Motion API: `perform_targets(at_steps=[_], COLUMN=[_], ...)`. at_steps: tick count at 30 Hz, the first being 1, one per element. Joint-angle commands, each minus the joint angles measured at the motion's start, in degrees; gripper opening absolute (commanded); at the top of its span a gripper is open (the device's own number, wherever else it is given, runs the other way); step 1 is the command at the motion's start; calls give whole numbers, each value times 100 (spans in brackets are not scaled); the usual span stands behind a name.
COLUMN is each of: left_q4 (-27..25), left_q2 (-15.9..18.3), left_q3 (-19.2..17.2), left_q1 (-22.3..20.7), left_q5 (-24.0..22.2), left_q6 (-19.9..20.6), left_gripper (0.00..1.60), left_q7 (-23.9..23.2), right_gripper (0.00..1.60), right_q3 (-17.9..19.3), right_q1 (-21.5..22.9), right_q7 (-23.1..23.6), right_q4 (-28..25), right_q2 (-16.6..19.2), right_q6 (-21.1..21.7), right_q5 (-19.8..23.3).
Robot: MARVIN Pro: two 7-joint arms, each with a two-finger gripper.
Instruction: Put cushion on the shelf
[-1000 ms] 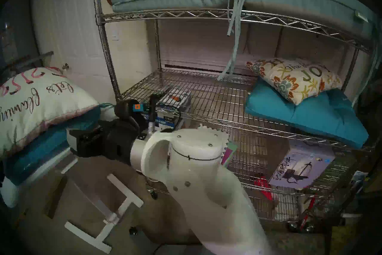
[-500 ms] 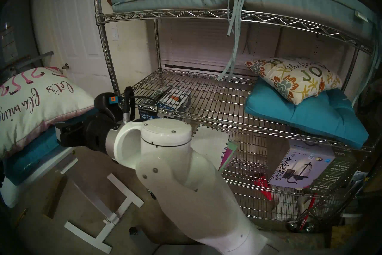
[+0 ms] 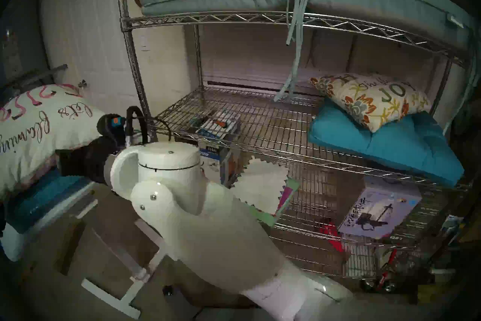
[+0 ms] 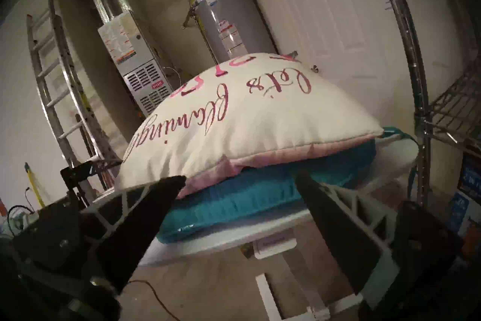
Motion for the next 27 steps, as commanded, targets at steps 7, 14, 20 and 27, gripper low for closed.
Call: perform_targets(at_steps=[7, 14, 20, 27], left_q4=[-73, -73, -73, -73], left_q2=[-13, -18, -22, -25], left_q3=[-51, -67, -87, -113], left_q1=[4, -1, -3, -1], left_q5=[-23, -37, -59, -97], left_q6=[-19, -34, -51, -72], left_gripper=[160, 160, 160, 160], left_q7=[-17, -33, -52, -78], right_gripper=[160, 160, 160, 160], right_q3=[-54, 93, 320, 356], right_q1=[504, 690, 820, 1011], right_q7=[-505, -942, -1448, -2081], right_q4=[996, 1583, 1974, 2180], right_q2=[-744, -1031, -1201, -1360], right_q6=[-799, -1389, -1913, -2549], right_q5=[1104, 1779, 2352, 2959])
